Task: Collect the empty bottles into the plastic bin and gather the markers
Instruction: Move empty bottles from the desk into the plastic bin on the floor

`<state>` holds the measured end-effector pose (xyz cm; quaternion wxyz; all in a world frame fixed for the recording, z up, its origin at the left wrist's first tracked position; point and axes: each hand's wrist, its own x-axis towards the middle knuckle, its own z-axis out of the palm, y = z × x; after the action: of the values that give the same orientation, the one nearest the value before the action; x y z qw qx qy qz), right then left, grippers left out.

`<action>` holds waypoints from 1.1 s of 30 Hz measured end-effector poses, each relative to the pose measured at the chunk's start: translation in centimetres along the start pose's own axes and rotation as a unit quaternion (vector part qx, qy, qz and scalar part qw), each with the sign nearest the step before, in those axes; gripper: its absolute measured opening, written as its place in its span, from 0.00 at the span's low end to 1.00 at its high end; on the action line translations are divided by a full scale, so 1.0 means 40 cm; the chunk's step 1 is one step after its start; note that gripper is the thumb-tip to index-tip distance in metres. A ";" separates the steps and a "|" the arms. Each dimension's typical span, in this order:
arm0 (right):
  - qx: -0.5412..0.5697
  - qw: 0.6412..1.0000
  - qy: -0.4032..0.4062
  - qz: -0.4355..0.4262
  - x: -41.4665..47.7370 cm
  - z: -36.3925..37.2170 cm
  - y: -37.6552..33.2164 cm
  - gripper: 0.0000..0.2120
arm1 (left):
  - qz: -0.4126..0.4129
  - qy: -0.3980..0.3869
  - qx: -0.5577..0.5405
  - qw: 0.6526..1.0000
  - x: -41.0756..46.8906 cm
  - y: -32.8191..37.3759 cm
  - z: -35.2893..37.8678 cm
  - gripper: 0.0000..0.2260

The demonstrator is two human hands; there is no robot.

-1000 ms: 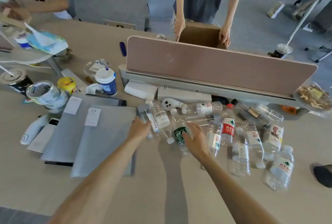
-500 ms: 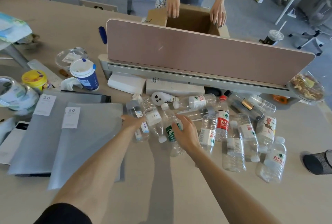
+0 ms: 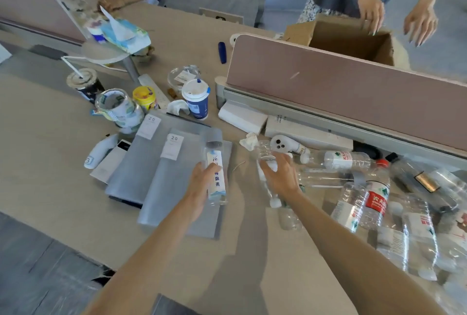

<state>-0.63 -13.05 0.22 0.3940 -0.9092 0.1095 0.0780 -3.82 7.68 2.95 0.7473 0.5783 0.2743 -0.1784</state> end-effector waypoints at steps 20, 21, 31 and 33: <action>0.141 0.984 -0.075 0.081 0.022 0.138 -0.036 0.30 | 0.073 -0.014 0.007 0.997 -0.019 0.091 -0.113 0.22; 0.229 0.966 -0.076 0.095 0.000 0.119 -0.056 0.26 | 0.072 -0.021 0.004 0.997 -0.021 0.093 -0.107 0.22; 0.557 0.824 0.048 0.096 -0.309 -0.198 0.052 0.12 | 0.075 -0.220 0.118 0.965 -0.116 0.011 0.171 0.16; 0.577 0.805 0.098 0.094 -0.380 -0.262 0.110 0.12 | 0.071 -0.271 0.145 0.949 -0.168 -0.035 0.261 0.15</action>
<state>-15.85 -21.58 7.72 0.8239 -0.5022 0.2573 -0.0522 -7.81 -3.07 7.90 0.7122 0.6281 -0.0092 -0.3133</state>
